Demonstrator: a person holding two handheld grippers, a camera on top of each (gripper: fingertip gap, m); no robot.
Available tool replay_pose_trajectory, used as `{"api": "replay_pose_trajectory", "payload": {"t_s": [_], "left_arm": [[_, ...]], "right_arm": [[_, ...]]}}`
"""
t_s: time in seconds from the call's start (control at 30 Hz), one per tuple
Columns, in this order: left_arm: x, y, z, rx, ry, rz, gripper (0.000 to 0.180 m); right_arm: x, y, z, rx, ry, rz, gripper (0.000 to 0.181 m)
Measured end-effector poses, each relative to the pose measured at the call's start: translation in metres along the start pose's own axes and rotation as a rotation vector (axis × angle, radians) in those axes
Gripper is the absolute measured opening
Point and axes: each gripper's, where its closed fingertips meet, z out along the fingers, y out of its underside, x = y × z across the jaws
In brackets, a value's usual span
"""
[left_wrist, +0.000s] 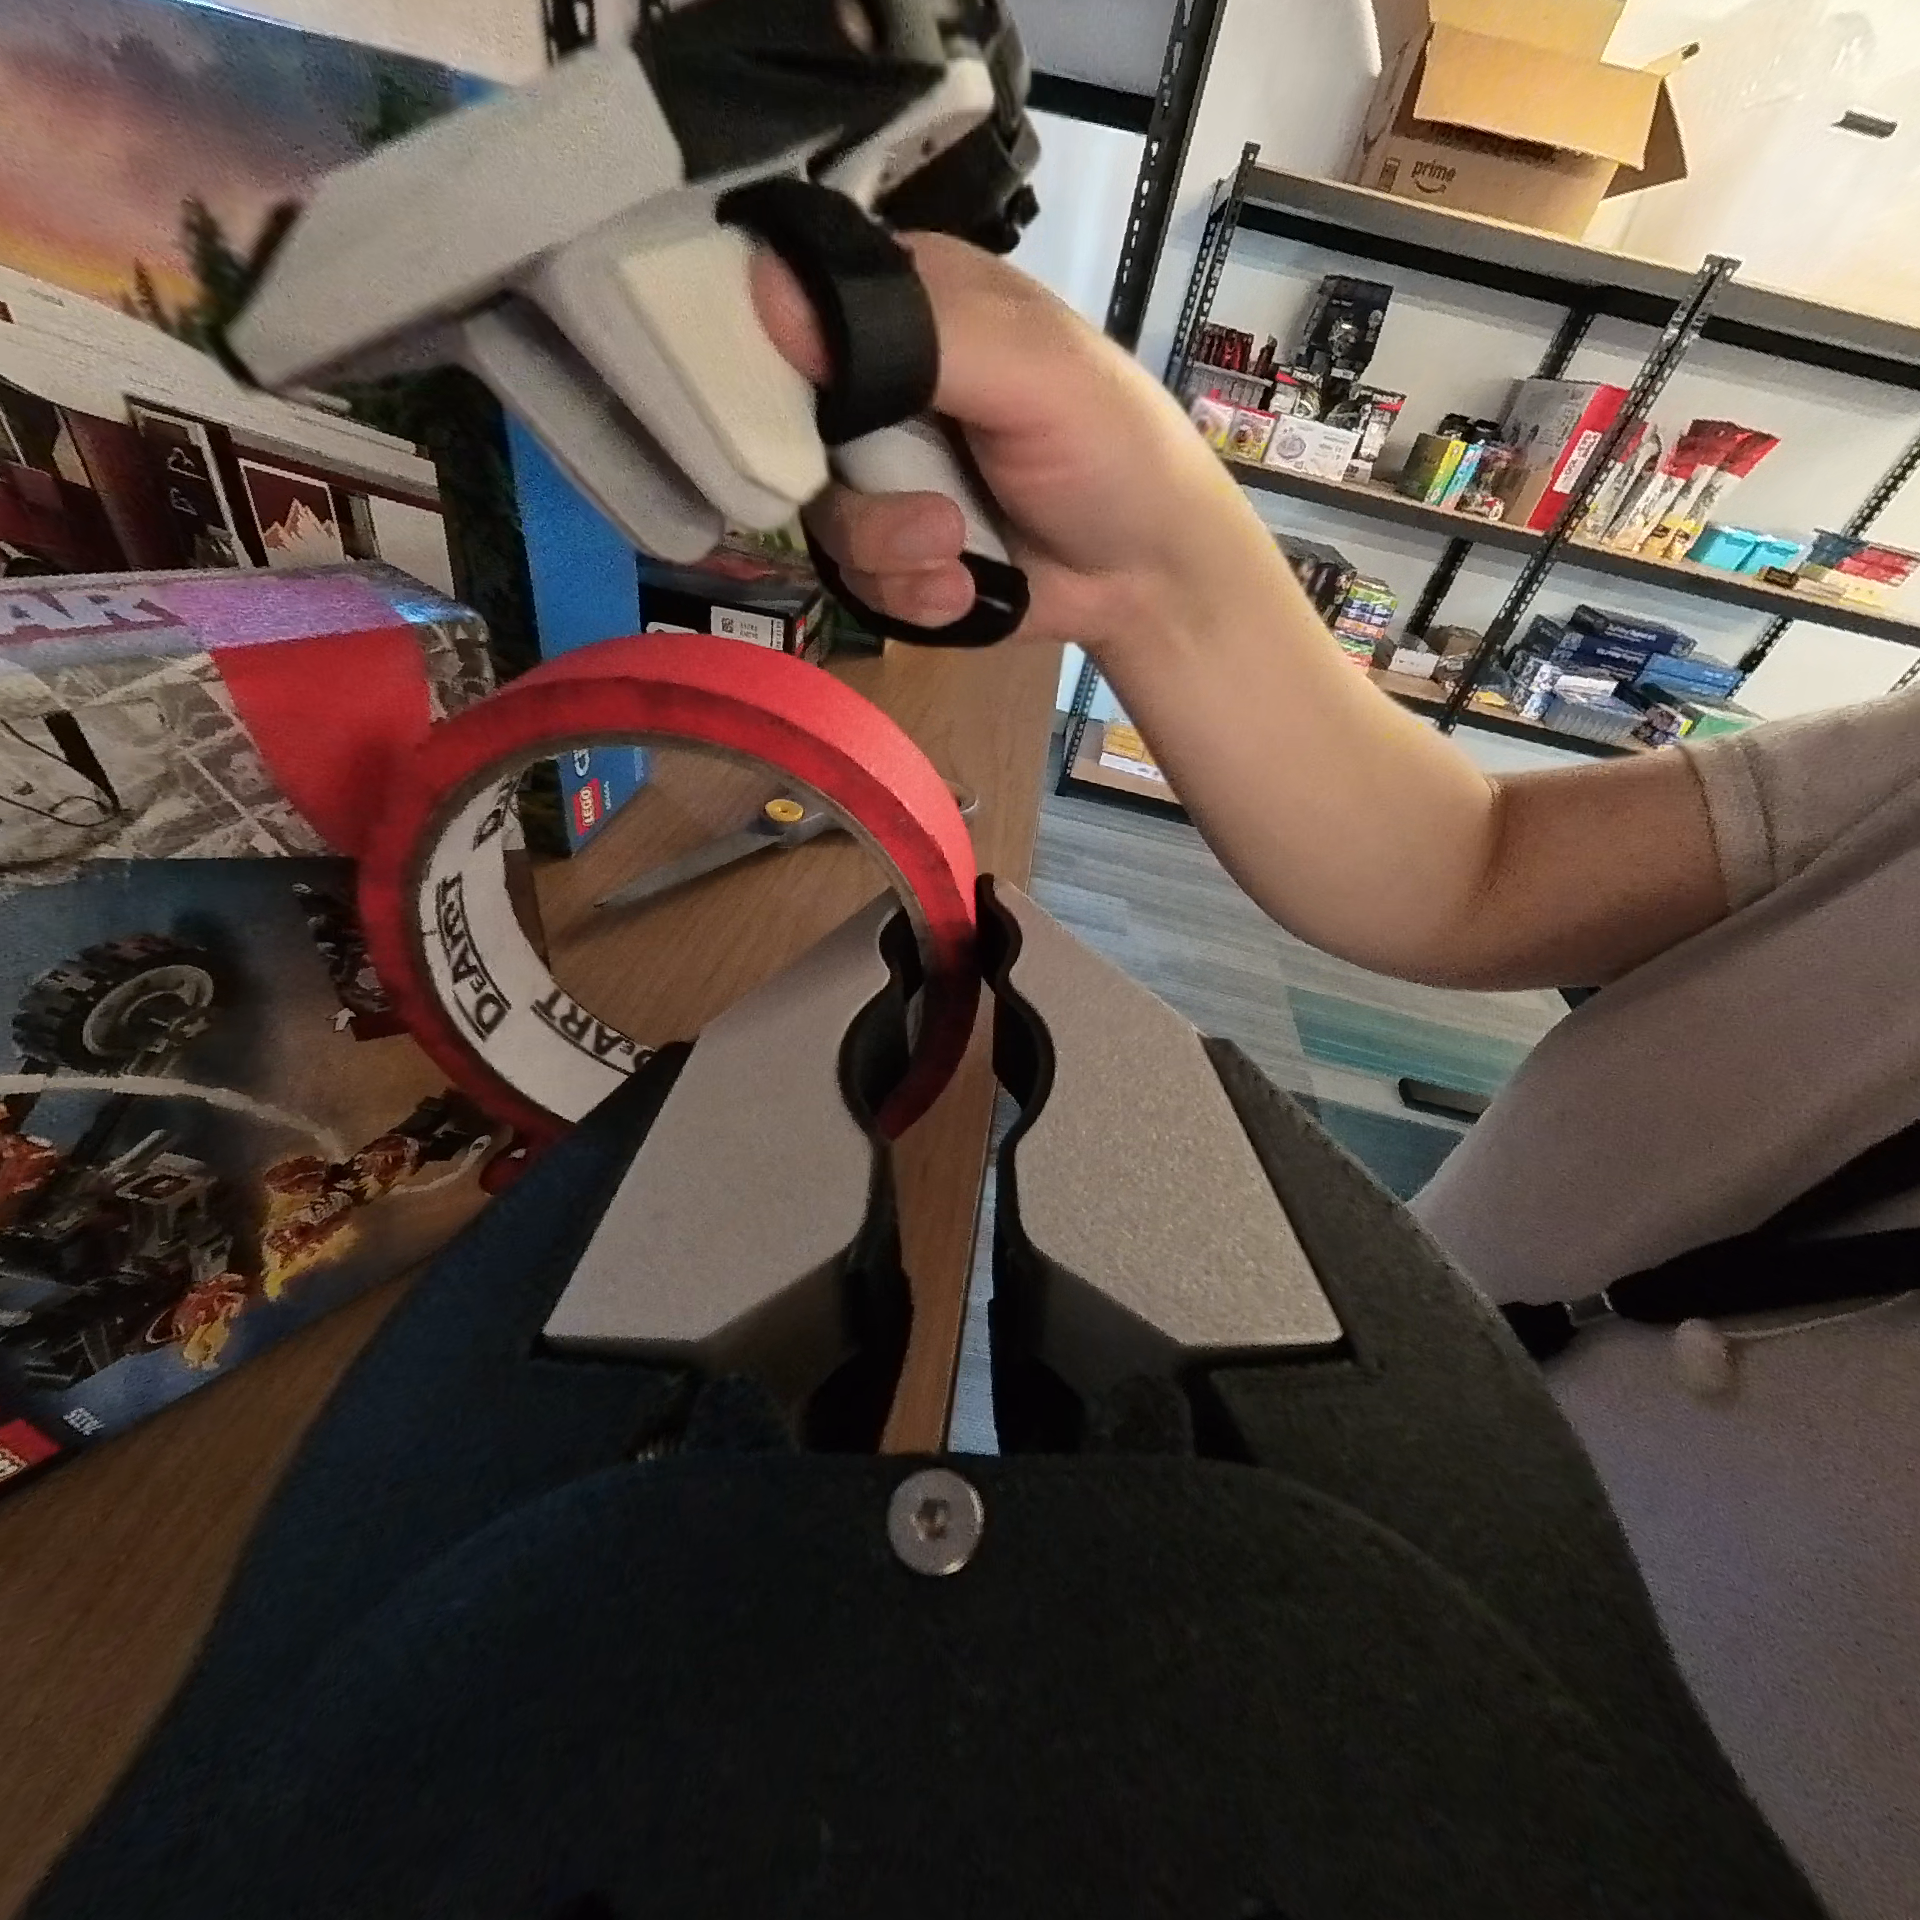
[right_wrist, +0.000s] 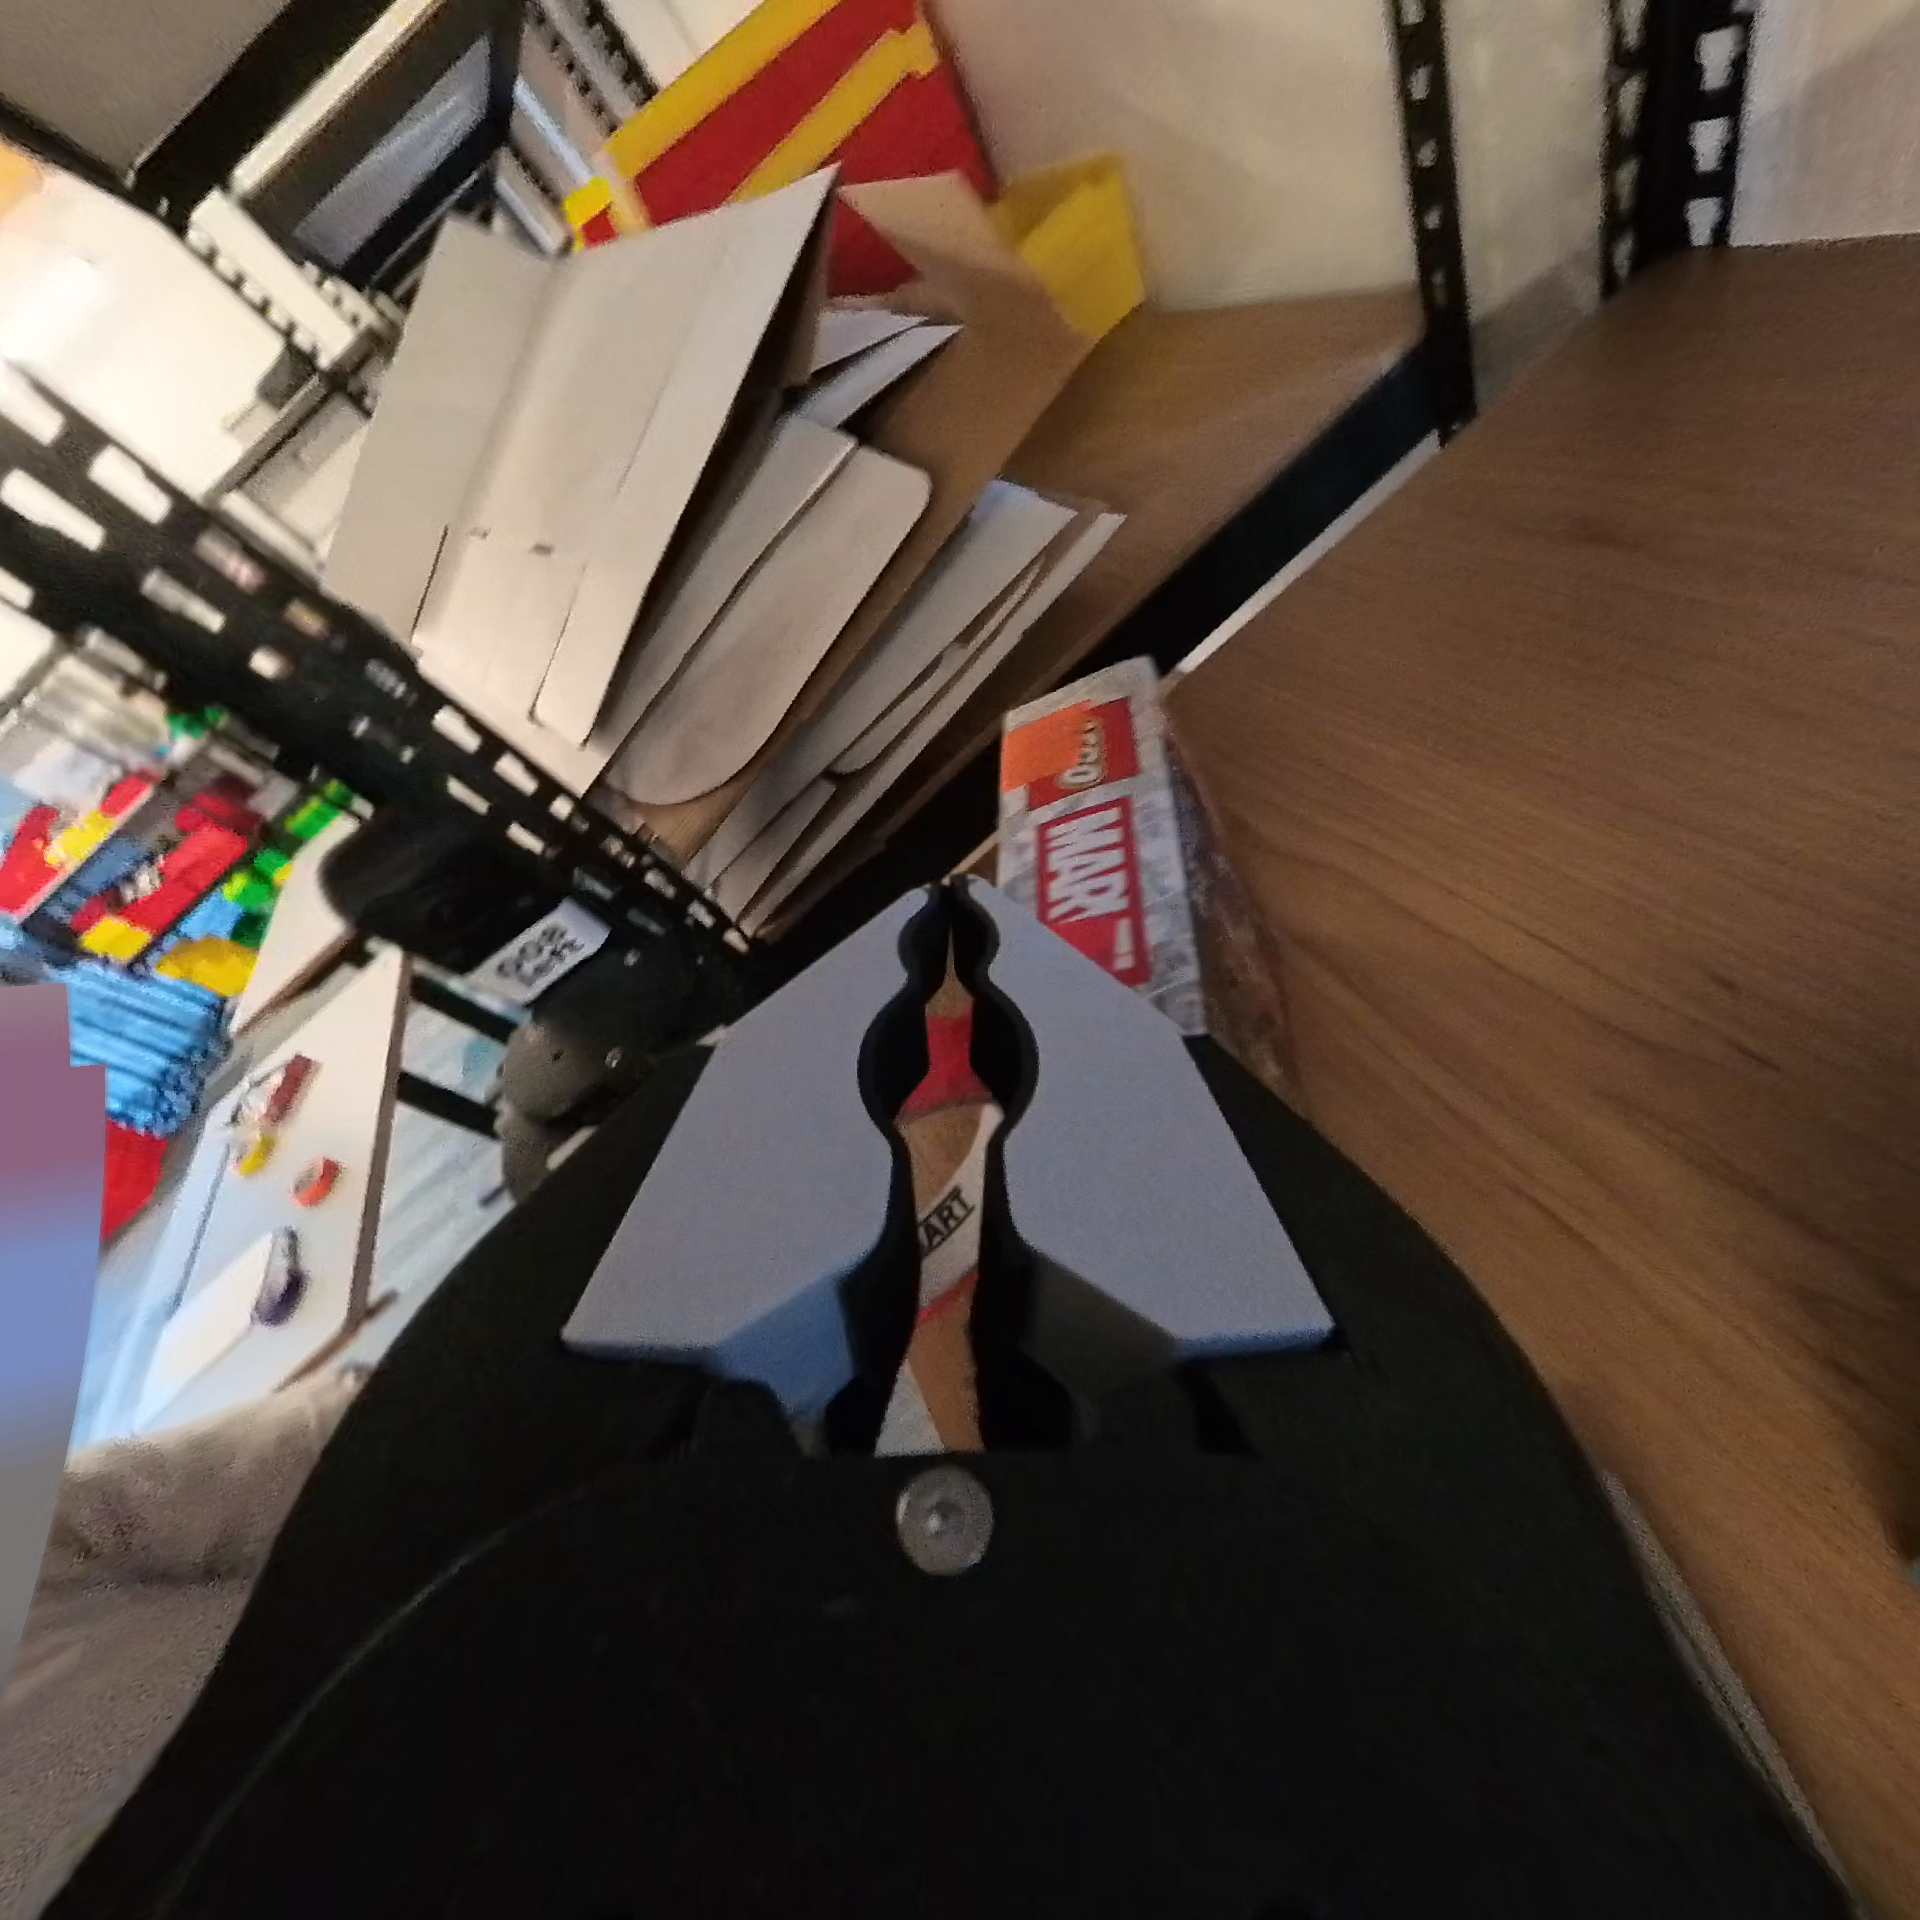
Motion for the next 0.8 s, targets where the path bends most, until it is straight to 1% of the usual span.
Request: {"api": "replay_pose_trajectory", "payload": {"t_s": [0.1,0.17,0.2,0.27,0.33,0.37,0.47,0.53,0.6,0.7,0.73,0.8], "left_arm": [[0.001,-0.001,-0.001,0.007,0.001,0.003,0.007],[0.002,0.0,-0.001,0.003,-0.001,0.006,0.007],[0.002,0.0,-0.001,0.003,-0.002,0.006,0.007],[0.002,0.0,-0.001,0.004,0.008,-0.002,0.007],[0.002,-0.003,-0.001,0.013,0.021,-0.014,0.007],[0.003,-0.004,-0.001,0.017,0.025,-0.017,0.007],[0.009,-0.009,-0.002,0.032,0.045,-0.012,0.007],[0.011,-0.012,-0.002,0.038,0.045,-0.01,0.007],[0.01,-0.013,-0.004,0.037,0.017,0.013,0.007],[0.013,-0.015,-0.006,0.039,0.023,0.007,0.007],[0.011,-0.013,-0.005,0.028,0.016,0.006,0.007],[0.007,-0.007,-0.004,0.0,-0.006,0.004,0.007]], "right_arm": [[0.0,0.011,0.001,-0.021,0.0,-0.092,0.0],[-0.007,0.019,-0.003,-0.038,-0.056,-0.229,0.006],[-0.002,0.022,-0.008,-0.044,-0.025,-0.315,0.01],[0.004,0.022,-0.018,-0.012,0.047,-0.548,0.029],[0.001,0.027,-0.019,0.009,0.107,-0.771,0.051],[0.003,0.029,-0.017,0.007,0.165,-0.885,0.055],[0.011,0.039,-0.006,-0.05,0.315,-1.166,0.058],[0.013,0.041,0.002,-0.062,0.357,-1.23,0.06],[0.008,0.039,0.005,-0.017,0.355,-1.235,0.056],[0.0,0.042,0.005,0.03,0.368,-1.335,0.048],[0.001,0.046,0.007,0.02,0.372,-1.362,0.048],[0.009,0.05,0.01,-0.016,0.393,-1.371,0.055]]}}
